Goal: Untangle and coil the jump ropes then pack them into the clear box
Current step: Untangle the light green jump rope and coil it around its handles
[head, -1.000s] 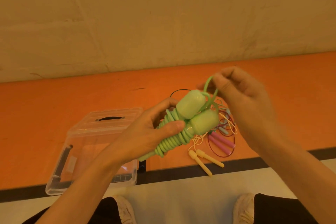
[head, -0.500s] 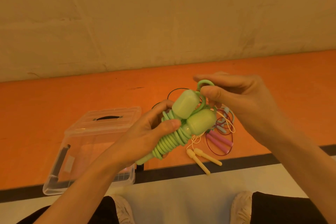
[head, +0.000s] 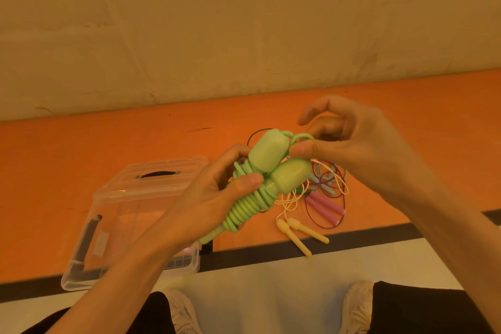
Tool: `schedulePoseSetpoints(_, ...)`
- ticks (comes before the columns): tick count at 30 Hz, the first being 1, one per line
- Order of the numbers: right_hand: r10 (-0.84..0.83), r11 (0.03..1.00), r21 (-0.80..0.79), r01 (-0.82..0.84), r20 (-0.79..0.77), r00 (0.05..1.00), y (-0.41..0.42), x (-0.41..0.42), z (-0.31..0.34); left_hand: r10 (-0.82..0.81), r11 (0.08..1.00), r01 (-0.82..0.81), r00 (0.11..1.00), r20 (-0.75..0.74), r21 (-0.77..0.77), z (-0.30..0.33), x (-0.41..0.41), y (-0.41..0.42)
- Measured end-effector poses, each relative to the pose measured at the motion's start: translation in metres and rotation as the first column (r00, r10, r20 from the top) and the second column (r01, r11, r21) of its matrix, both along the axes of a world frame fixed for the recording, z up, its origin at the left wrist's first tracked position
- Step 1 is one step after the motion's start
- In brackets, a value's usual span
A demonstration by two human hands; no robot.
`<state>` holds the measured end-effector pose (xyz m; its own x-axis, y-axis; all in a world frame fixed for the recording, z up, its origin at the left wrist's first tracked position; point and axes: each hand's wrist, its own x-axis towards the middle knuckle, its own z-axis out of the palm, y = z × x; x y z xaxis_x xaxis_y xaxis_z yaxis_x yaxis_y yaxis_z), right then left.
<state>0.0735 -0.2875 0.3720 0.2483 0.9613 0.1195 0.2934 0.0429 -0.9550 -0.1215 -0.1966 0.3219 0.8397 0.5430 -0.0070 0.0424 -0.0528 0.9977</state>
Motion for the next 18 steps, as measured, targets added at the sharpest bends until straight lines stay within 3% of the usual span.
schedulePoseSetpoints(5,-0.003,0.996,-0.089,0.013,0.112,0.994,0.001,0.004,0.0,-0.004,0.997,0.006,0.999,-0.035,0.077,-0.004,0.001,0.003)
schedulePoseSetpoints(11,0.205,0.955,-0.246,-0.167,0.136,0.969,-0.001,0.005,-0.003,-0.1,0.982,0.112,0.991,-0.088,0.149,-0.006,0.004,-0.004)
schedulePoseSetpoints(13,0.141,0.975,-0.201,-0.1,0.201,0.97,0.0,0.004,-0.008,-0.098,0.989,0.106,0.992,-0.075,0.107,-0.008,0.007,-0.006)
schedulePoseSetpoints(18,0.028,0.994,-0.113,-0.007,0.18,0.983,-0.001,0.007,-0.01,-0.149,0.976,0.135,0.986,-0.069,-0.172,-0.004,0.006,-0.003)
